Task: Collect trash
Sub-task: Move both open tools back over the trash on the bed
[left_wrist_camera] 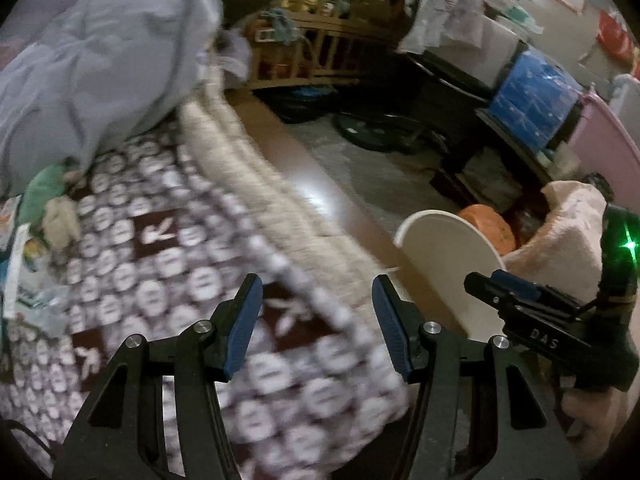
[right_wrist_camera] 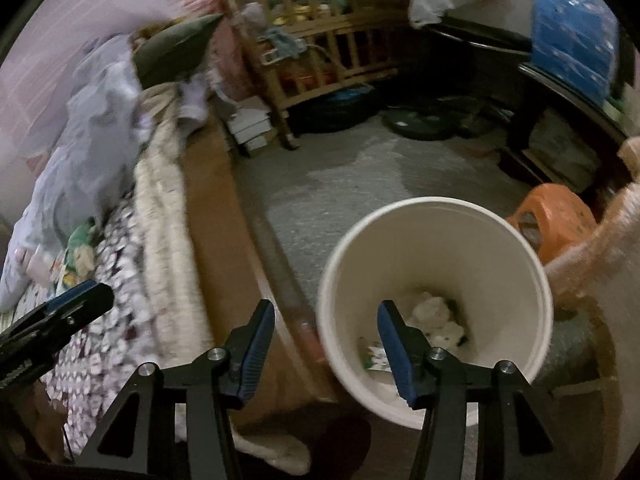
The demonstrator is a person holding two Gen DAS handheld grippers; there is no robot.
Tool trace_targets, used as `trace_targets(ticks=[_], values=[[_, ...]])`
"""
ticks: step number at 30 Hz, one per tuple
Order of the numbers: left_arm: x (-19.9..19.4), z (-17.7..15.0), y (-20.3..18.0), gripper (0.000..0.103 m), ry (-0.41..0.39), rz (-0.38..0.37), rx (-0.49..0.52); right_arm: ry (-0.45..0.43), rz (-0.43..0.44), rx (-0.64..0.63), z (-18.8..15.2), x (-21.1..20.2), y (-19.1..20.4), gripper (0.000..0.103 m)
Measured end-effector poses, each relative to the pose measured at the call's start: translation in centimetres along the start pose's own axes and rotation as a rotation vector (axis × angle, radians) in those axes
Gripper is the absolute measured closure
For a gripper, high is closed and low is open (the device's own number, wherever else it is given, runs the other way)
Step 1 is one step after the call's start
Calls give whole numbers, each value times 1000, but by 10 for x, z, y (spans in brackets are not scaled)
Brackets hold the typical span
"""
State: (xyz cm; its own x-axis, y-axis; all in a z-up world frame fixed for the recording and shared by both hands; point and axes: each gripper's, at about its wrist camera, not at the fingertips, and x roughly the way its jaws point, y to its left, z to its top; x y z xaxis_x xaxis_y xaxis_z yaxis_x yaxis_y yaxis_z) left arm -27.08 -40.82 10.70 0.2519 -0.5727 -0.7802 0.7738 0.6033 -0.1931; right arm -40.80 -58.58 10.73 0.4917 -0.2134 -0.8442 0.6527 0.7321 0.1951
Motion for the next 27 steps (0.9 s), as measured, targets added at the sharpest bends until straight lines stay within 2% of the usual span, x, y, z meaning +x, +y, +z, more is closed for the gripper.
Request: trace_targets(ticks=[15, 27], values=[[-44, -25, 113, 47, -40, 176, -161, 54, 125, -211, -8, 23, 134, 50], [-98, -63, 233, 47, -50, 310, -341, 128, 248, -380, -29, 51, 244, 46]])
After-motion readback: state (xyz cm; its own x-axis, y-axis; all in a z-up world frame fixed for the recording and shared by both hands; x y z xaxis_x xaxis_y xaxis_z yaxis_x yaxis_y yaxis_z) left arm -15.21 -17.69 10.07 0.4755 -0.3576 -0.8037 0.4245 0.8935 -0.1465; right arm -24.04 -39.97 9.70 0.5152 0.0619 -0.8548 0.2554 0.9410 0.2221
